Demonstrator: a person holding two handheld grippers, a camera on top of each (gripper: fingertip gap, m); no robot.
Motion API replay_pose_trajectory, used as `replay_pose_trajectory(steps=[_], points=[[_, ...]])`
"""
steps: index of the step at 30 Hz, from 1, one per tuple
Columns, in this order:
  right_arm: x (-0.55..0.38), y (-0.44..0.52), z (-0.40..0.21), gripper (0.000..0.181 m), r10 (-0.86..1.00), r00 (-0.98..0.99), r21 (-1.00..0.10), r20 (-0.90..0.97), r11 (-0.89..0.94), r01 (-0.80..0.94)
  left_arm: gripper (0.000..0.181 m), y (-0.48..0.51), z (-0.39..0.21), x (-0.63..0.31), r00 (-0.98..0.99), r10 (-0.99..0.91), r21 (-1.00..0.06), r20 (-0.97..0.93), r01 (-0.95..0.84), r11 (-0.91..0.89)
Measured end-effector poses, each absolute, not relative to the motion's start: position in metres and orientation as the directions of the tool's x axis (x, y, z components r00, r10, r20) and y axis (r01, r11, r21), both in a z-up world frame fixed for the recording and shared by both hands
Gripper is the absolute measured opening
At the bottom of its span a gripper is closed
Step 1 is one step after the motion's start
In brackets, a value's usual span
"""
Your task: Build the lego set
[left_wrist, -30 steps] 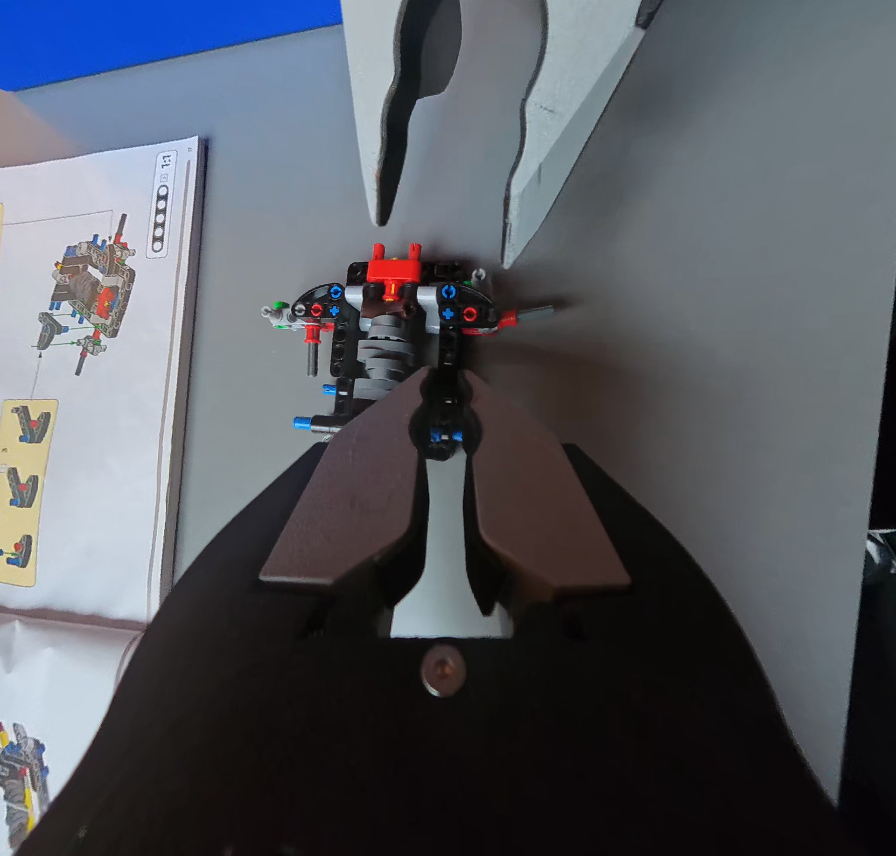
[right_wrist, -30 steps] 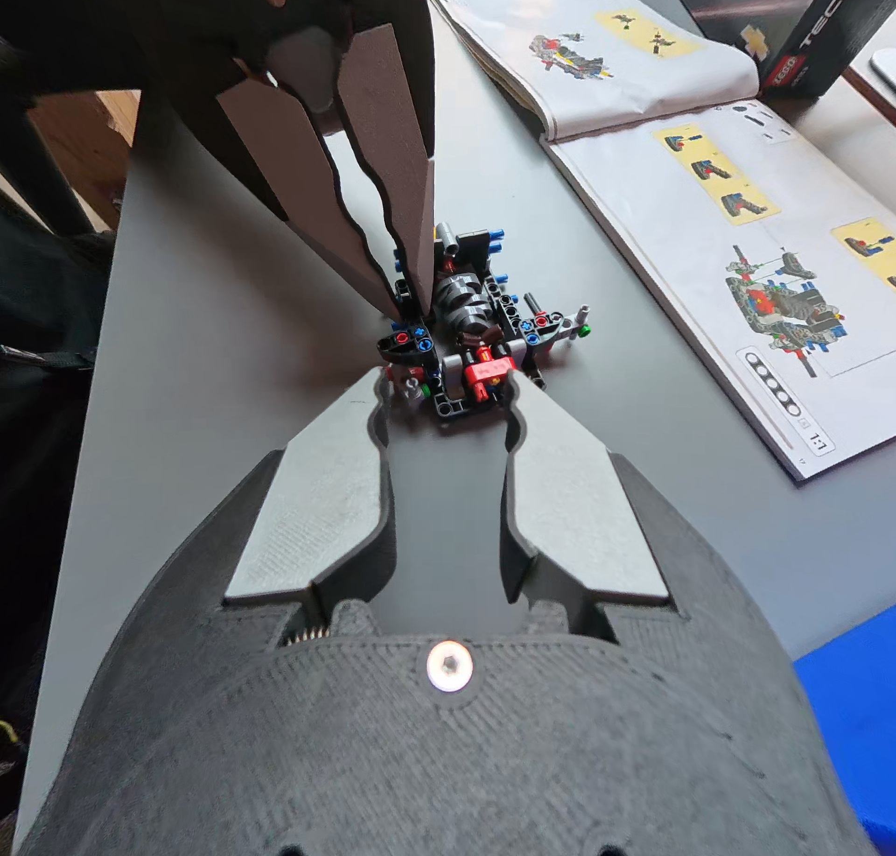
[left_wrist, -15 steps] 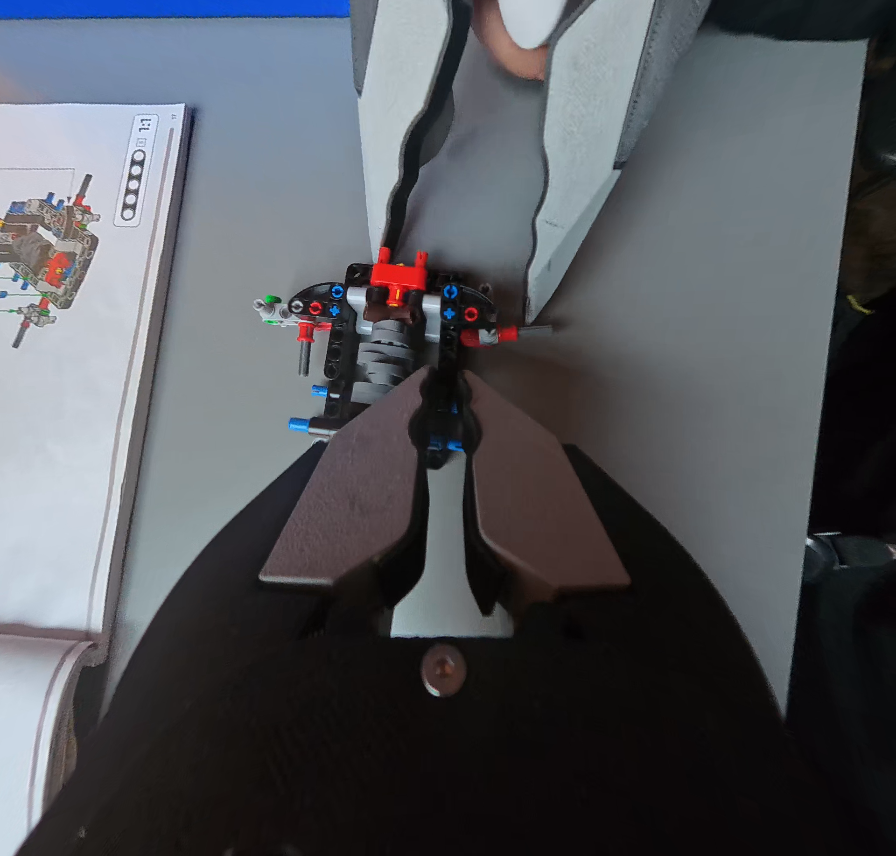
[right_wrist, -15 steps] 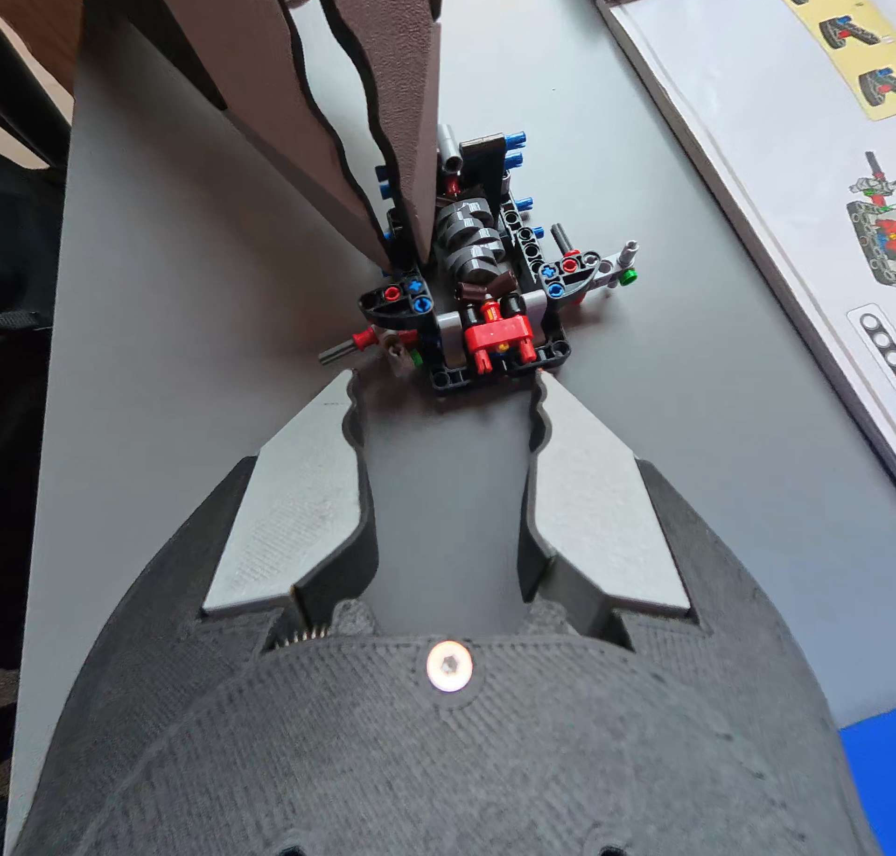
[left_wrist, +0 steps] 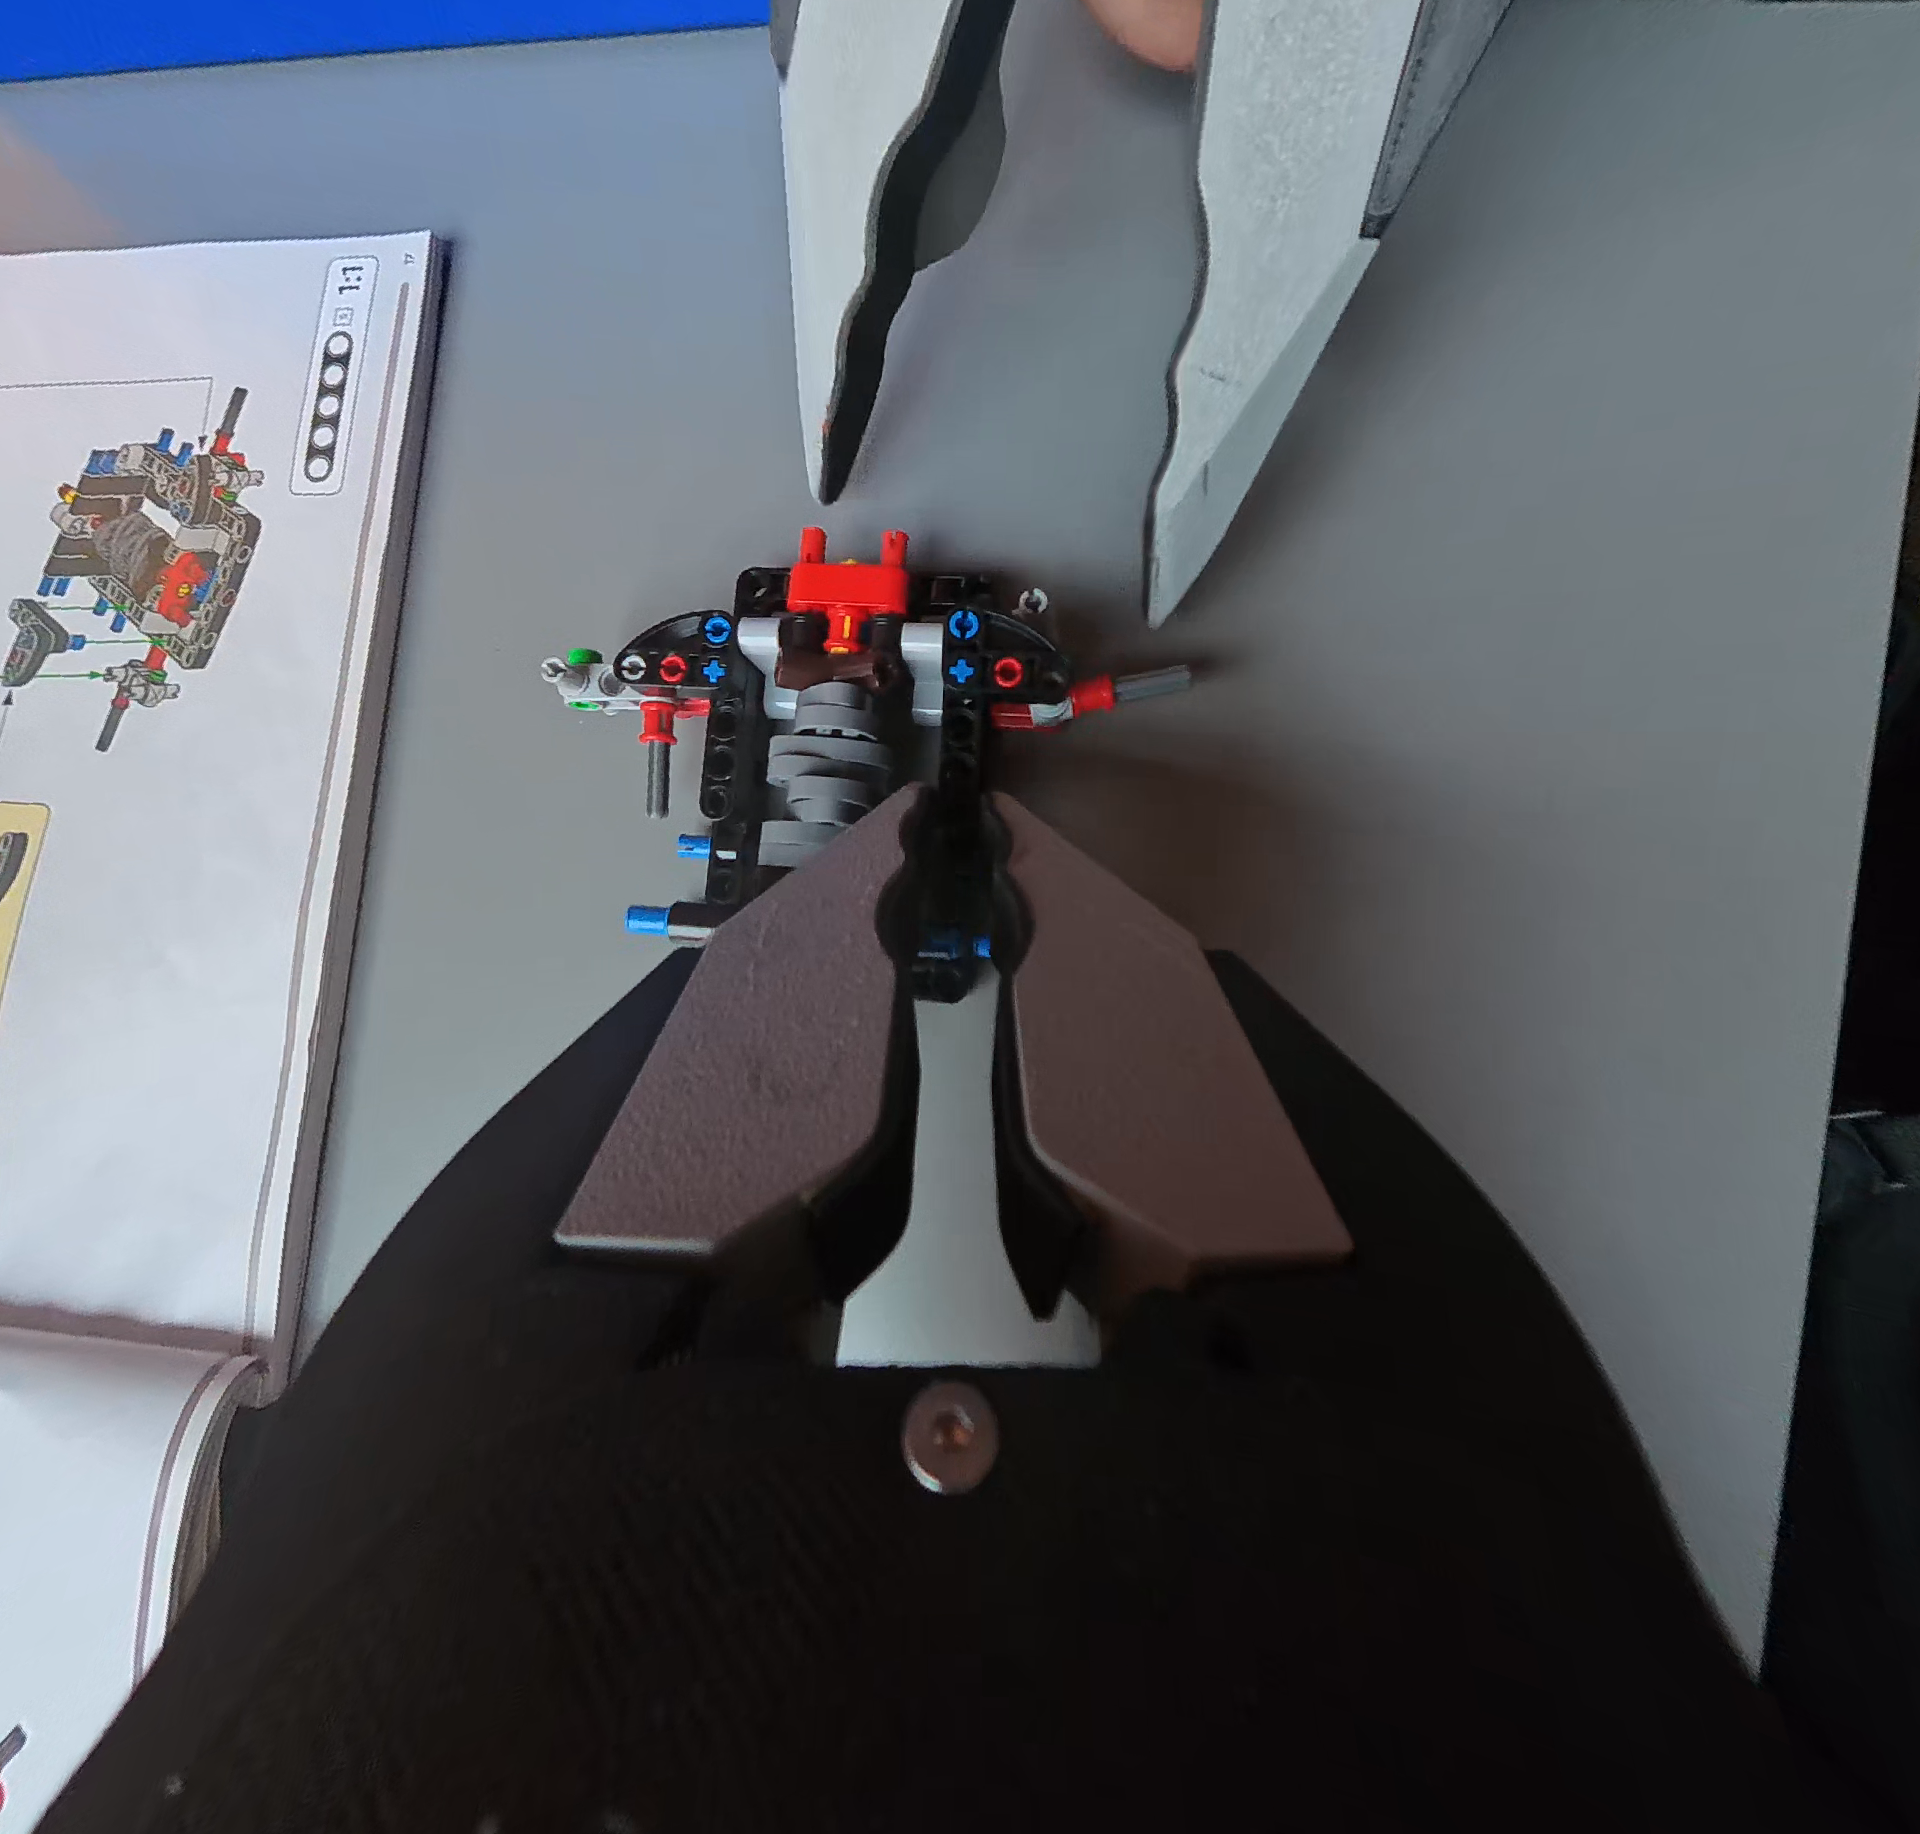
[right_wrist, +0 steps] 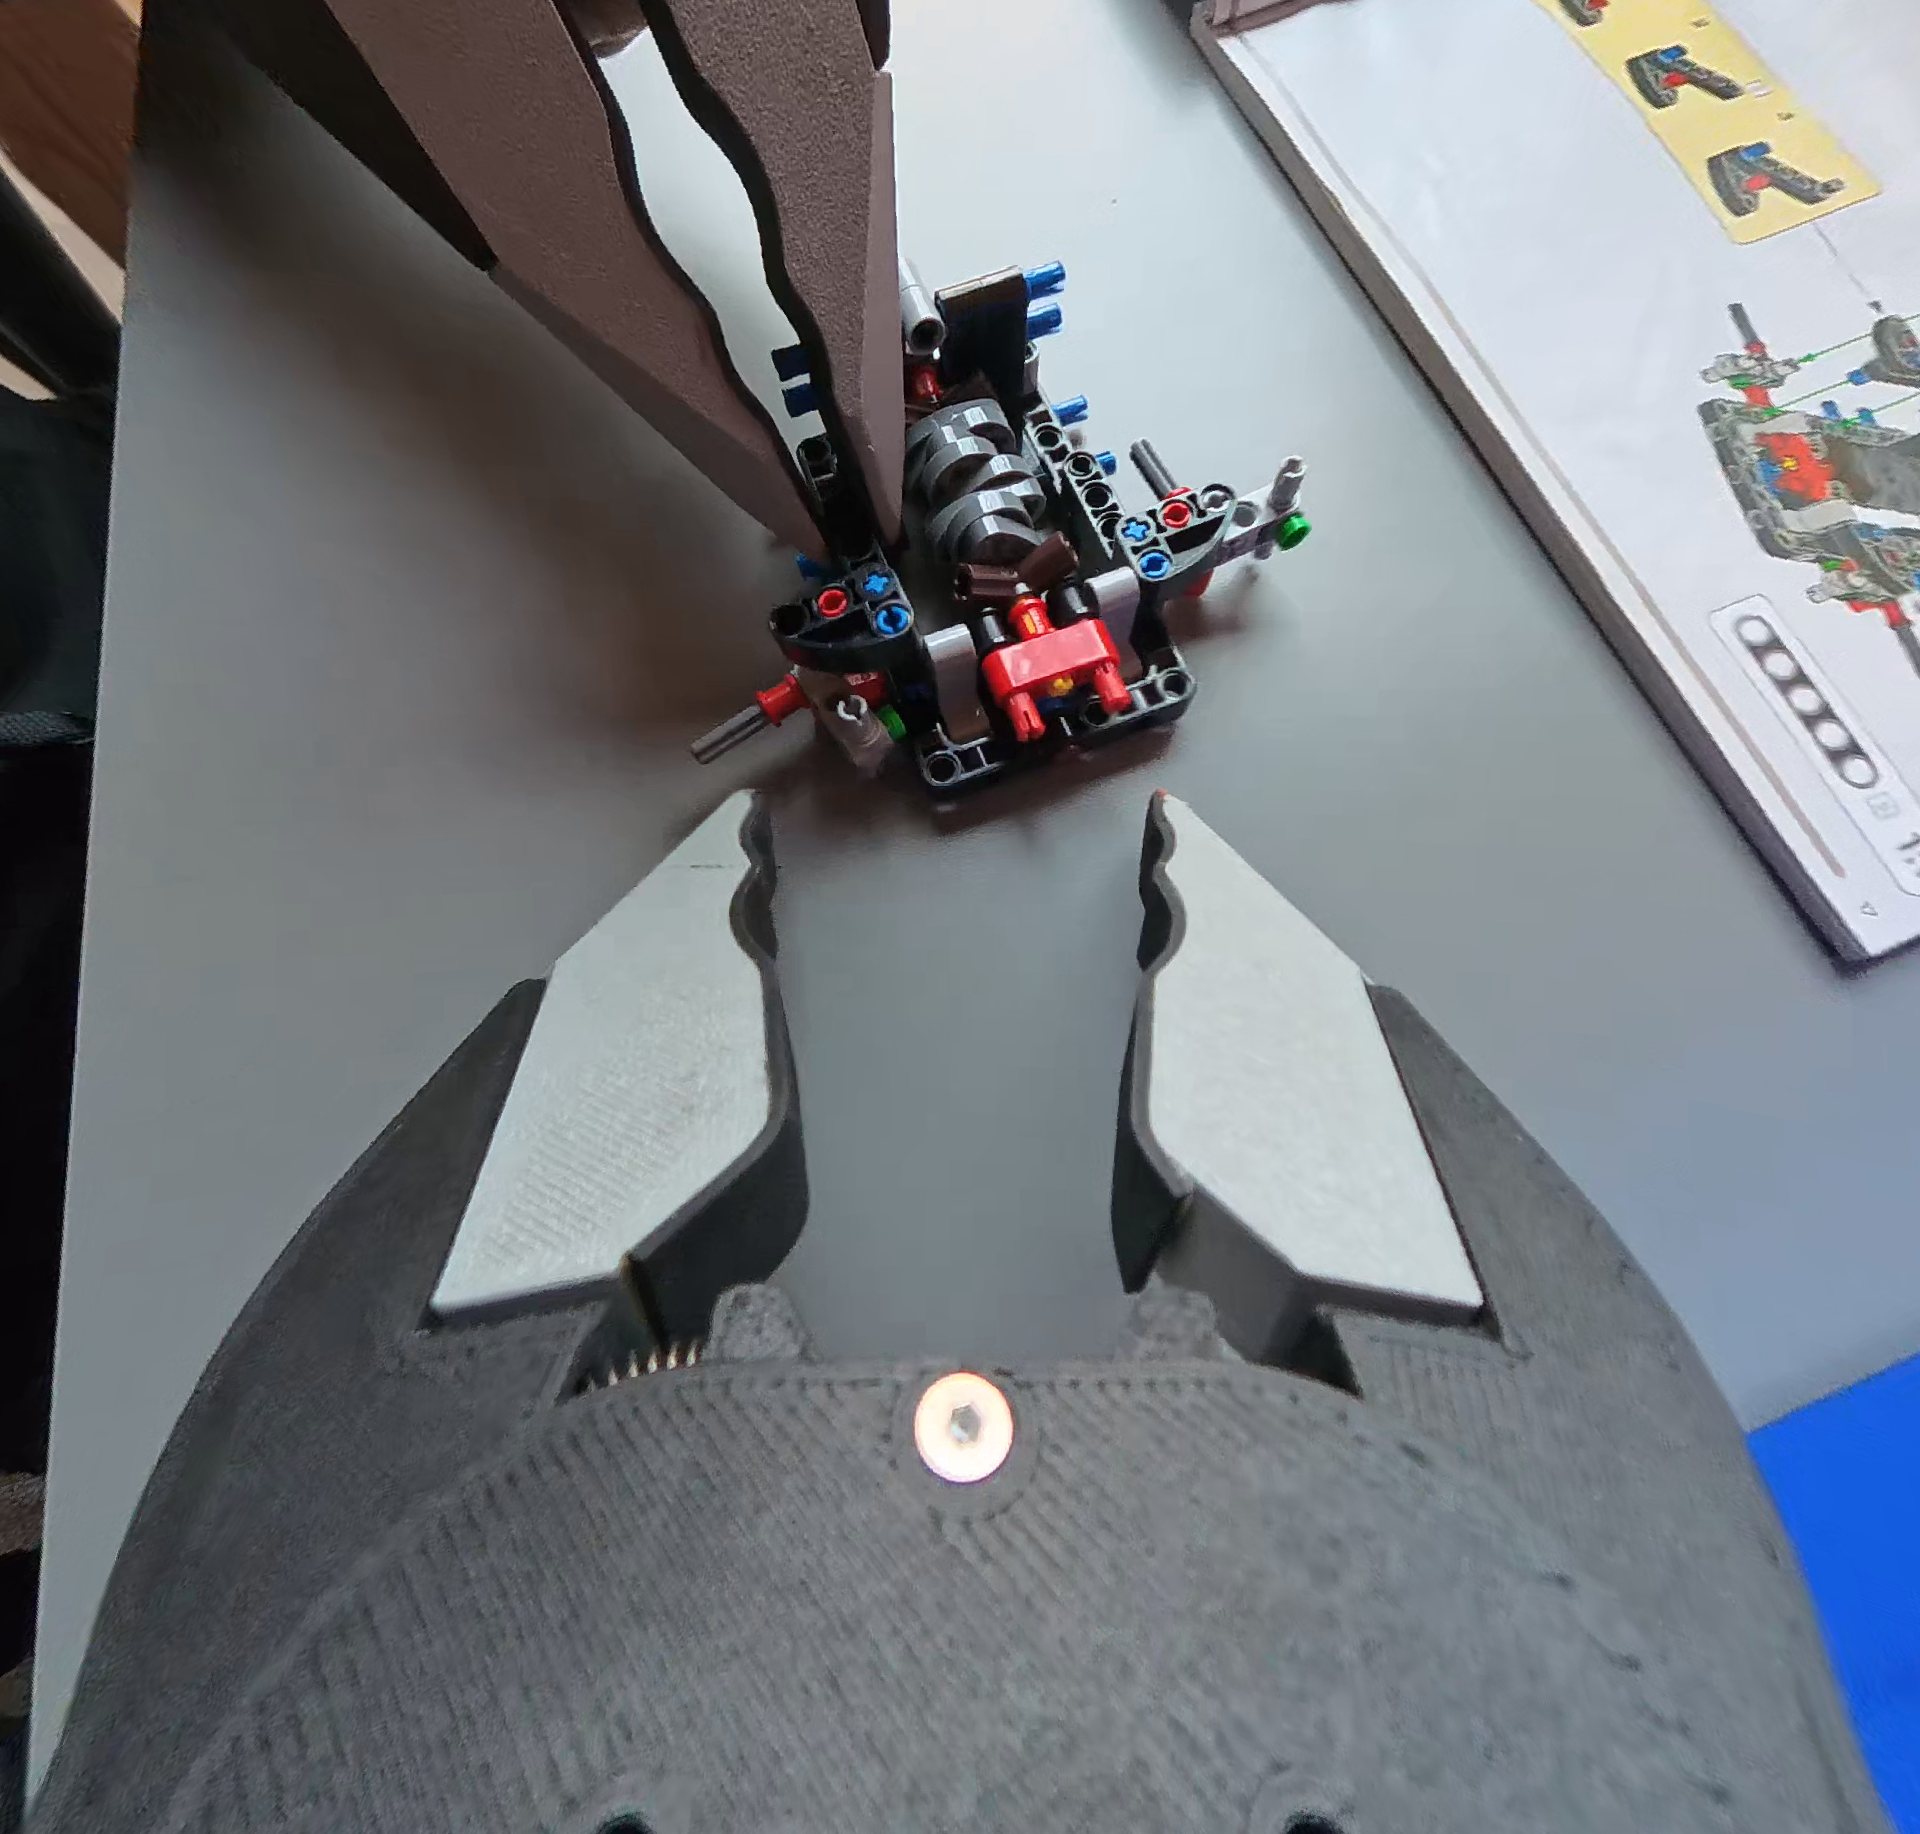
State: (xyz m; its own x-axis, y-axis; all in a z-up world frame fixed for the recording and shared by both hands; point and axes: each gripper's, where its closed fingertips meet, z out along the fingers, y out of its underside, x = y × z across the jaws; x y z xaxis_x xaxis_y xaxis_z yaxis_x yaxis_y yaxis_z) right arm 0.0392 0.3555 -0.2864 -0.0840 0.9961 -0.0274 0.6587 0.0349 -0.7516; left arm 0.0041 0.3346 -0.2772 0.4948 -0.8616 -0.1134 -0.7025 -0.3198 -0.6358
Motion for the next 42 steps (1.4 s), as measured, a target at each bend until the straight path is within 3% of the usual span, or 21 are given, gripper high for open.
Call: replay_pose_trajectory(steps=[2, 11, 42], points=[[0.038, 0.351, -0.293, 0.075, 0.994, -0.095, -0.734, -0.047, 0.030, 0.679, 0.004, 0.334, -0.277, 0.003, 0.485, -0.862, -0.622, -0.144, -0.722, -0.303], [0.041, 0.338, -0.279, 0.046, 0.983, -0.164, -0.763, 0.077, 0.164, 0.625, 0.004, 0.335, -0.277, -0.001, 0.482, -0.855, -0.578, -0.190, -0.759, -0.300], [0.037, 0.326, -0.272, 0.038, 0.970, -0.234, -0.779, 0.067, 0.198, 0.596, 0.004, 0.336, -0.277, -0.004, 0.429, -0.885, -0.524, -0.184, -0.804, -0.281]])
